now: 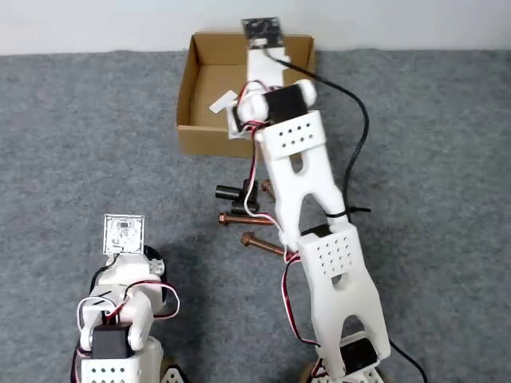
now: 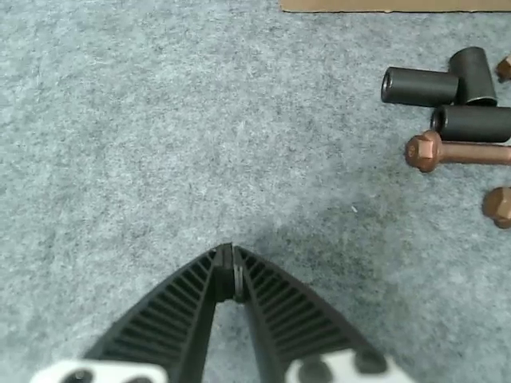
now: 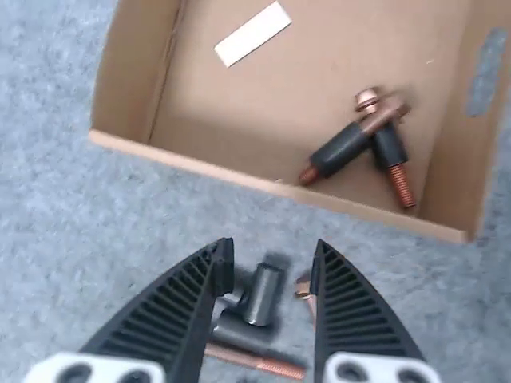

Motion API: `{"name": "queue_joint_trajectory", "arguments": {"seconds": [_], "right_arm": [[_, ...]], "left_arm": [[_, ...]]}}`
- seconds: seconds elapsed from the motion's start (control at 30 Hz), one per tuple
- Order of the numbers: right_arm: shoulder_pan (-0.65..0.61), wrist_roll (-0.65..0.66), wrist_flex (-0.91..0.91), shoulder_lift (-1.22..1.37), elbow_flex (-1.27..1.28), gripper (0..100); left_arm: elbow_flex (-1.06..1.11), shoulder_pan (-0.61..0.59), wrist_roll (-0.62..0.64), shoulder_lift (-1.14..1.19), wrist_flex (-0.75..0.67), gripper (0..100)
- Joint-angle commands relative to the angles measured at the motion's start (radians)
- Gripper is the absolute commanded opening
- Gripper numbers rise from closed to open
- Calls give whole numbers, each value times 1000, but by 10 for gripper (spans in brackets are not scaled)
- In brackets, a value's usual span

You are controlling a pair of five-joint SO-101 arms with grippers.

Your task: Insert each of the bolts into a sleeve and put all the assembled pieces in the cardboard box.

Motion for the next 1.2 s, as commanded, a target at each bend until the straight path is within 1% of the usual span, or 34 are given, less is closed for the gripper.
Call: {"name": "queue_joint_trajectory", "arguments": {"seconds": [0.0,0.07,0.17,0.4,0.67,1.03,1.1,1.17], "right_arm": [[-27,-72,44,-21,114,154],[-31,-107,44,-21,196,154],[-41,-120,41,-13,278,154],[-44,-160,38,-5,348,154],[-45,-163,8,77,356,154],[-41,-157,-117,174,356,151],[-47,-157,-117,191,356,102],[-54,-157,-117,199,356,9]], "left_arm": [[-5,-3,6,-8,-28,5],[-5,-3,6,-8,-28,5],[-5,-3,6,-8,-28,5],[-5,-3,8,-8,-28,5],[-5,-3,8,-8,-28,5],[-5,-3,8,-8,-28,5],[-5,-3,8,-8,-28,5],[-5,-3,8,-8,-28,5]]}}
